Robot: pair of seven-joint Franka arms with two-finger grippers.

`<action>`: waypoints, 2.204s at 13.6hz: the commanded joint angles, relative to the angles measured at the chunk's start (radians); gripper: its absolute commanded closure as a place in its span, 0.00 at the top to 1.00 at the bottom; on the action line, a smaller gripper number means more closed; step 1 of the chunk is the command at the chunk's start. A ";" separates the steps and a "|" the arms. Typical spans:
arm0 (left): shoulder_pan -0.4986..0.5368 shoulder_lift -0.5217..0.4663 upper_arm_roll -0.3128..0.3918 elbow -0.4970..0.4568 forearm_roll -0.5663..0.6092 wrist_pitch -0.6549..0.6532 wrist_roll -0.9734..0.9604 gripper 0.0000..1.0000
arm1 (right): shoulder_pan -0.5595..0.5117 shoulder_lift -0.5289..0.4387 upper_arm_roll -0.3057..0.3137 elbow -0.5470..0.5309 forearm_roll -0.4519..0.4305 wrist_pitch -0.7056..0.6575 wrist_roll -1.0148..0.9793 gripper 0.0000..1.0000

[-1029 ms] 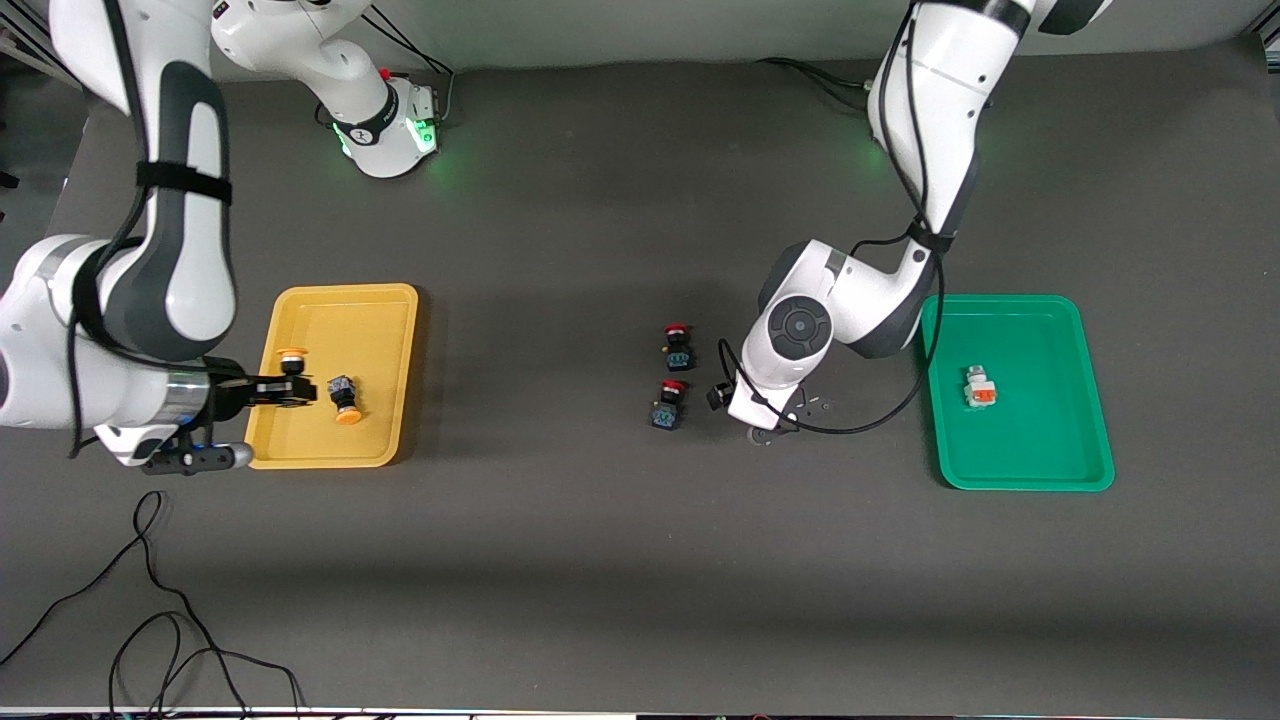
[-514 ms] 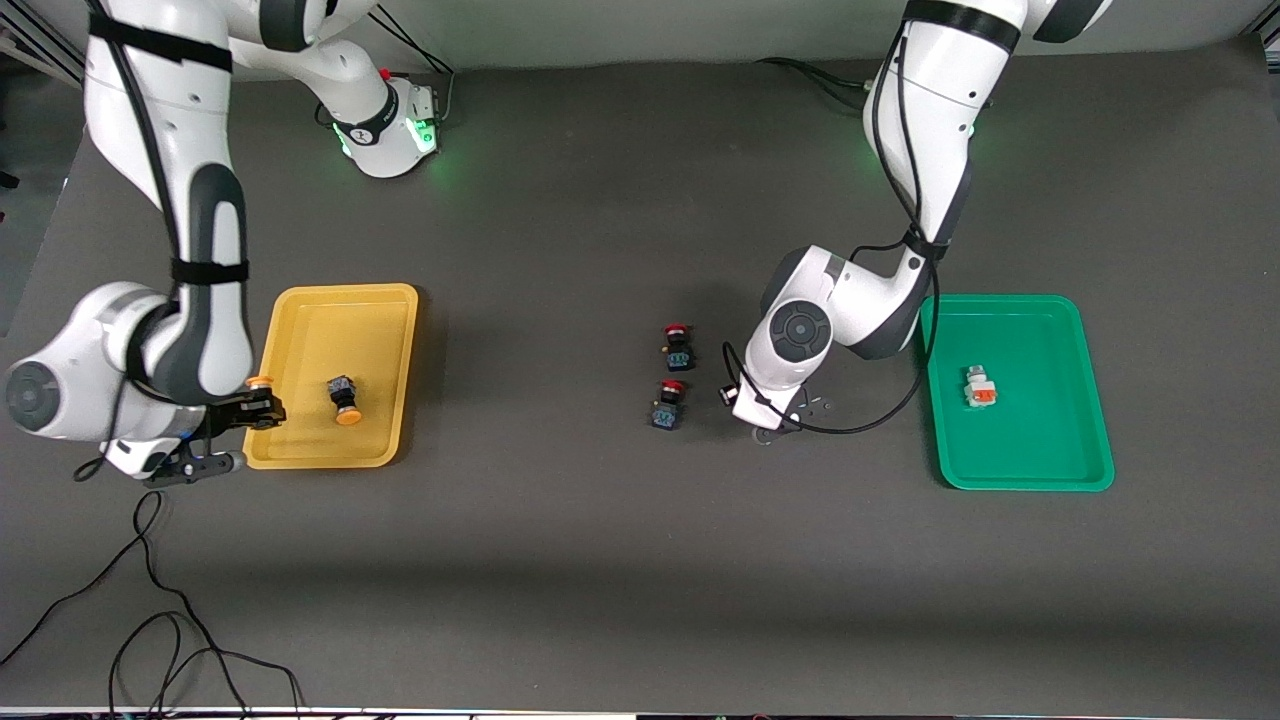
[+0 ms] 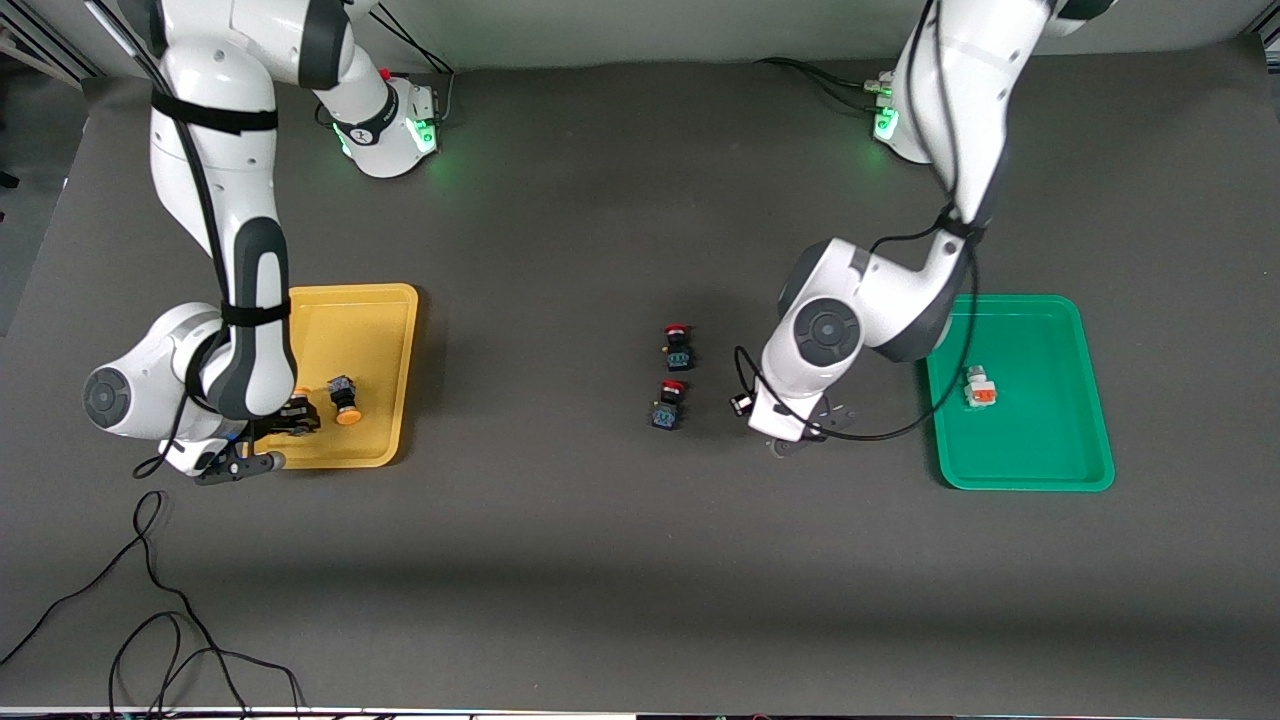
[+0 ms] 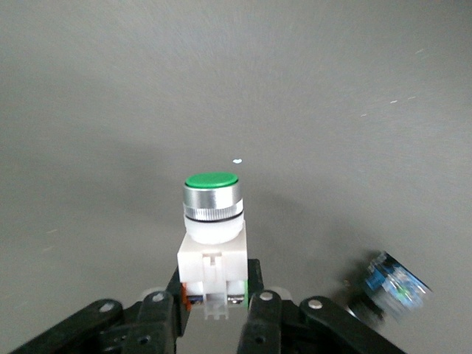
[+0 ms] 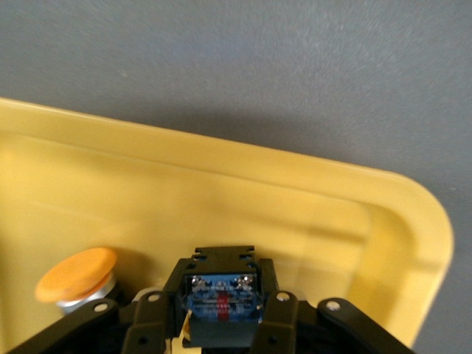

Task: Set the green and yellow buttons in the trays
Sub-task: 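Place the yellow button in the yellow tray while the left gripper carries the green switch, then release the green switch in the green tray with the left gripper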

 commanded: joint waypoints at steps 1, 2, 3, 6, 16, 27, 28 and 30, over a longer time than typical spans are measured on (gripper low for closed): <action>0.057 -0.108 -0.003 0.054 0.000 -0.190 0.097 0.05 | 0.016 -0.001 -0.009 0.003 0.036 -0.002 -0.028 0.63; 0.086 -0.142 -0.003 0.052 -0.005 -0.227 0.143 0.03 | 0.015 -0.010 -0.011 0.001 0.034 -0.005 -0.031 0.98; 0.121 -0.172 -0.003 0.050 -0.008 -0.270 0.206 0.03 | 0.018 -0.018 -0.019 0.003 0.028 -0.011 -0.032 1.00; 0.248 -0.240 -0.001 0.026 -0.006 -0.422 0.408 0.03 | 0.050 -0.087 -0.097 0.024 -0.004 -0.147 -0.014 1.00; 0.679 -0.319 0.000 -0.410 0.173 -0.011 1.027 0.03 | 0.317 -0.164 -0.572 0.452 -0.174 -0.926 0.230 1.00; 0.698 -0.180 0.000 -0.483 0.176 0.222 1.056 1.00 | 0.309 -0.196 -0.717 0.581 -0.147 -1.009 0.228 1.00; 0.700 -0.187 0.000 -0.441 0.176 0.167 1.056 1.00 | 0.309 -0.196 -0.717 0.581 -0.147 -1.002 0.228 1.00; 0.698 -0.191 -0.001 -0.310 0.176 -0.006 1.058 1.00 | 0.320 -0.196 -0.717 0.579 -0.154 -1.002 0.230 1.00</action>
